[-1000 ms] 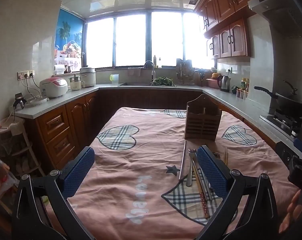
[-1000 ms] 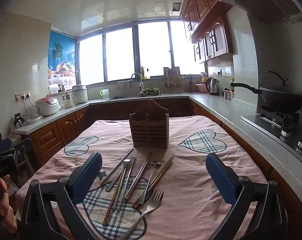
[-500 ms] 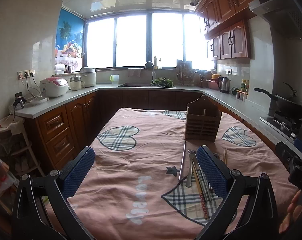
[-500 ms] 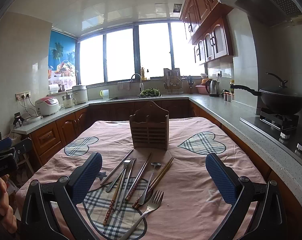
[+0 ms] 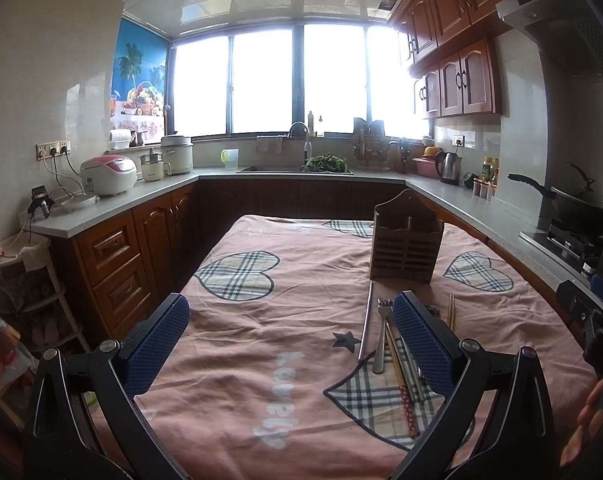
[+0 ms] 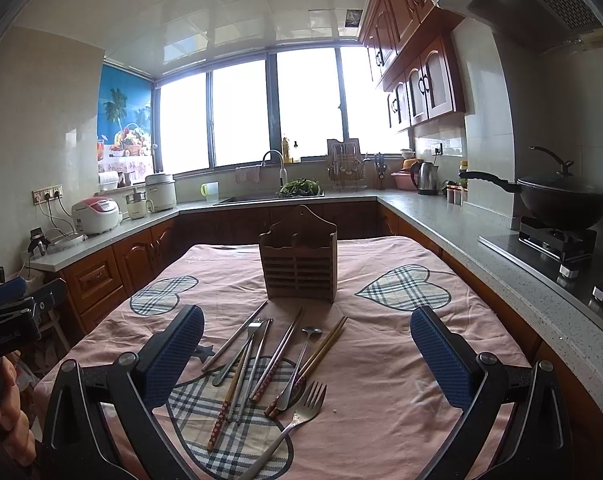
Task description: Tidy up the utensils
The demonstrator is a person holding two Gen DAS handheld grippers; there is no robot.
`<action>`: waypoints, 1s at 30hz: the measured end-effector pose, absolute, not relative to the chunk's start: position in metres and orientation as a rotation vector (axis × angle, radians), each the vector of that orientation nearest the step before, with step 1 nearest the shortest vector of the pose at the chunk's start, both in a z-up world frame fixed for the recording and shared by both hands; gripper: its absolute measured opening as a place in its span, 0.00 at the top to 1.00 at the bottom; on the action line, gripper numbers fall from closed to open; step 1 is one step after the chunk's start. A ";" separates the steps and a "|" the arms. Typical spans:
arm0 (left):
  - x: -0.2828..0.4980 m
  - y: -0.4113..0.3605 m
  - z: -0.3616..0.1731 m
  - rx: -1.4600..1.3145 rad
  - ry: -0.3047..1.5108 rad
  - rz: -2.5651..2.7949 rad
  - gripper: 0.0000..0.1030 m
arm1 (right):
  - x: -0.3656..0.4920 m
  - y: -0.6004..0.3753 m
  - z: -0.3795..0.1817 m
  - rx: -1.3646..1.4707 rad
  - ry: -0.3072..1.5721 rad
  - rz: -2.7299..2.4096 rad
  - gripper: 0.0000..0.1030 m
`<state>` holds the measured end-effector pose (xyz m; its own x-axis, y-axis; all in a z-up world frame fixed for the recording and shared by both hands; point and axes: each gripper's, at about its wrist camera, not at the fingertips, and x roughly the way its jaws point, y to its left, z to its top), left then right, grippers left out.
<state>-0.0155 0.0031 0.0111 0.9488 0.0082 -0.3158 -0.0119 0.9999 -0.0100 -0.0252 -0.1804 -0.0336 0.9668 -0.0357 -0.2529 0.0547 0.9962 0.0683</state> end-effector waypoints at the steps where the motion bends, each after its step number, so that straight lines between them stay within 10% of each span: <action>1: -0.016 0.003 0.011 -0.011 0.320 0.010 0.00 | -0.026 -0.181 -0.034 0.077 0.253 -0.045 0.00; 30: -0.008 0.001 0.009 -0.008 0.345 0.008 0.00 | -0.024 -0.181 -0.040 0.084 0.268 -0.036 0.00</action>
<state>-0.0075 0.0010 0.0089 0.9410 0.0062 -0.3385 -0.0090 0.9999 -0.0068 -0.0240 -0.1808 -0.0402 0.9638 -0.0242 -0.2656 0.0466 0.9958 0.0783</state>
